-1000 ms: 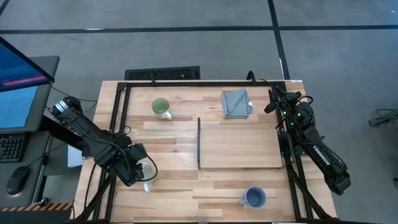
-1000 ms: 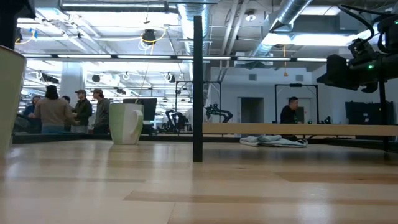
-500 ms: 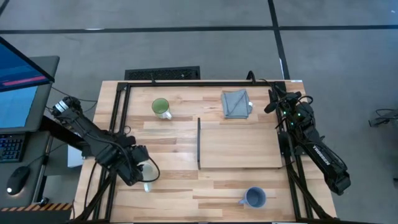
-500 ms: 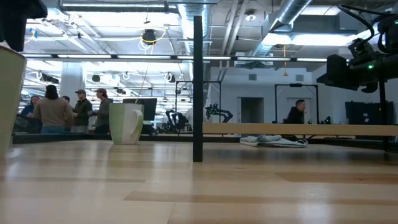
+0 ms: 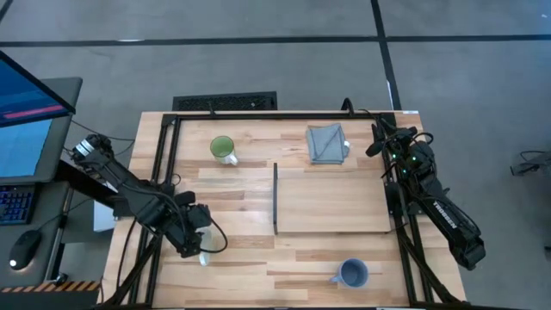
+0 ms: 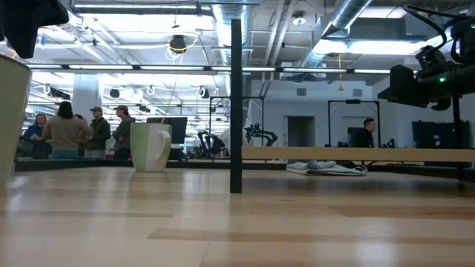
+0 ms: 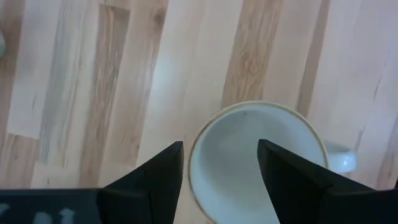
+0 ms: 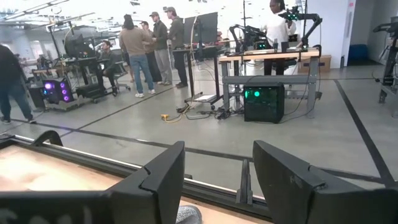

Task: Stack small to large cups/mugs on shelf
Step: Put the light green mug on the shelf

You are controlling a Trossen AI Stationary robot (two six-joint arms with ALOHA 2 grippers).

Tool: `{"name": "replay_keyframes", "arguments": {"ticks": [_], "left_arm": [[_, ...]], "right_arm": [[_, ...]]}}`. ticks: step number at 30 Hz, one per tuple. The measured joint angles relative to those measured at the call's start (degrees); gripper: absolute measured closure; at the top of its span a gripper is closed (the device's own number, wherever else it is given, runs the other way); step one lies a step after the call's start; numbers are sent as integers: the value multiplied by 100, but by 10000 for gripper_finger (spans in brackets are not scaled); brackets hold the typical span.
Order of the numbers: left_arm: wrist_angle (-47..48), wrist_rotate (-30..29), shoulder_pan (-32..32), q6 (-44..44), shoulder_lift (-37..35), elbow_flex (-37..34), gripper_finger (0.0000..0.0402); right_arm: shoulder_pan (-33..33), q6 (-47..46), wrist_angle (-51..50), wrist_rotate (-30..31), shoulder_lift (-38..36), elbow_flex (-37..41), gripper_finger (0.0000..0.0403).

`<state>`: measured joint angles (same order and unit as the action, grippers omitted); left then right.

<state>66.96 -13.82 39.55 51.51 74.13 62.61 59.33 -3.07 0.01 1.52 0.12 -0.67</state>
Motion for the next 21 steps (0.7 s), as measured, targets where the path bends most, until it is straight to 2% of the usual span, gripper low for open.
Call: {"name": "replay_keyframes", "arguments": {"ticks": [16,21], "left_arm": [[-31,48,4,-32,13,-7,203],[-176,130,4,-162,15,-317,203]], "right_arm": [[0,-2,0,0,-2,0,191],[0,-2,0,0,-1,0,191]]}}
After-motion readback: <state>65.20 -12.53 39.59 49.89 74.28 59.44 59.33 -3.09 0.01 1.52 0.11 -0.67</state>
